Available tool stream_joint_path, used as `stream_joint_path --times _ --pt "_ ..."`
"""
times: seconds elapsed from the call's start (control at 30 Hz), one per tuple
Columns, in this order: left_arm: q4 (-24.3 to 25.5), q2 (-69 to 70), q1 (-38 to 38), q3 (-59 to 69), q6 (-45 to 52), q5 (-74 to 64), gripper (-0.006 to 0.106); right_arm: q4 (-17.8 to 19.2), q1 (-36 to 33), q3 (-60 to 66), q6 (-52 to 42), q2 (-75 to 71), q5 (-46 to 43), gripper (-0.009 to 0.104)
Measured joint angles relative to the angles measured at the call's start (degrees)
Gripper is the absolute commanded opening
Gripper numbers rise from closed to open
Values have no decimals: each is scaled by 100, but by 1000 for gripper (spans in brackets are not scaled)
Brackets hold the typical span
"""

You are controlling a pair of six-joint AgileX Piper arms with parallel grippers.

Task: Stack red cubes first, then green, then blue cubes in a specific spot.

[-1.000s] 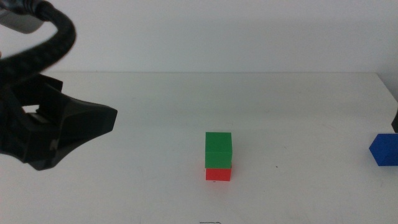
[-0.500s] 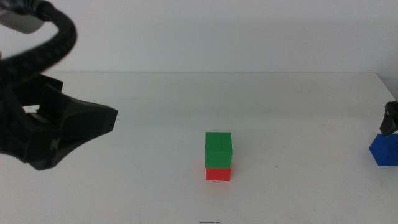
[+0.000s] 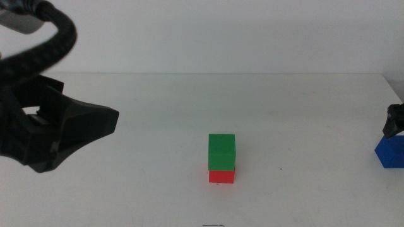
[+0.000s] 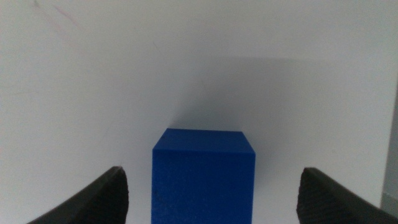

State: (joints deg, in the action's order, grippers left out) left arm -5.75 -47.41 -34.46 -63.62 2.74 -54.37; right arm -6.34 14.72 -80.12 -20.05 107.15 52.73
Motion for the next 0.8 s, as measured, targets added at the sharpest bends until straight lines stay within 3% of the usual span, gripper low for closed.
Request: stream_joint_path --times 0.57,0.73,0.8 --pt "0 0 0 0 0 0 93 58 -114 5 289 571 32 91" --pt "0 0 0 0 0 0 93 107 -147 5 378 656 38 81" --pt "0 0 0 0 0 0 93 195 -147 5 477 660 38 70"
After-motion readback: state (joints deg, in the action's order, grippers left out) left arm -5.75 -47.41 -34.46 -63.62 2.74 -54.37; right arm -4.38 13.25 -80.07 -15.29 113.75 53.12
